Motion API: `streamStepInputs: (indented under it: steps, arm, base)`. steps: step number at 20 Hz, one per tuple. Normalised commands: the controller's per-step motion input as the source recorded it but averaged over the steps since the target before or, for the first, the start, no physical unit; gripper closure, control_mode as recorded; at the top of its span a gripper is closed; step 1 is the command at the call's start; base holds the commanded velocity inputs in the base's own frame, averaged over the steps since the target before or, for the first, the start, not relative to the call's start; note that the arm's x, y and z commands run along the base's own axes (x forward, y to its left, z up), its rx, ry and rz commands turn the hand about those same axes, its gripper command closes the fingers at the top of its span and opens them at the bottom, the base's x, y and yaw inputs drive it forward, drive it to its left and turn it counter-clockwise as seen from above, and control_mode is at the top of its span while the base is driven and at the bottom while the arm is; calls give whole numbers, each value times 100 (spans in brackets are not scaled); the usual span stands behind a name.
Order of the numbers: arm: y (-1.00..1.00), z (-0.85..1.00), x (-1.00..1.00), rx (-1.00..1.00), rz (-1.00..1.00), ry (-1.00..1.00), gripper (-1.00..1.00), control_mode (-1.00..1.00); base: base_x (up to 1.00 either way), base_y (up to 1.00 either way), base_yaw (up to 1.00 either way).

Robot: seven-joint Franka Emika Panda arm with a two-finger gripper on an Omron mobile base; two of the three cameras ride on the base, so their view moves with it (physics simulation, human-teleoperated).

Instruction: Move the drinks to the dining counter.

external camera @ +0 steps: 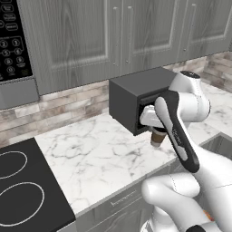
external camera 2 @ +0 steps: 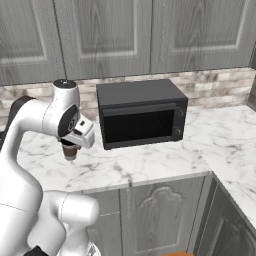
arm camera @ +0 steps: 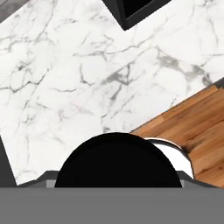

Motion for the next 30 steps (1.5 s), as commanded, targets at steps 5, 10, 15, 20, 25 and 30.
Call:
streamStepInputs:
  steps: [5, 10, 15, 20, 25, 30]
  arm:
    - [-8, 2, -52, 0, 12, -1, 100, -100]
    - [0, 28, -35, 0, 13, -4, 100, -100]
    - [0, 46, -38, -1, 13, -9, 100, -100]
    - [-1, 45, -30, -7, 3, -3, 100, -100]
    - [0, 17, -15, -4, 1, -1, 100, 100]
    - [0, 0, 0, 0, 0, 0, 100, 100]
  base:
    - [0, 0, 0]
    - [0, 0, 0]
    - [0, 0, 0]
    - [0, 0, 0]
    - [-31, 0, 2]
    - [-48, 9, 25]
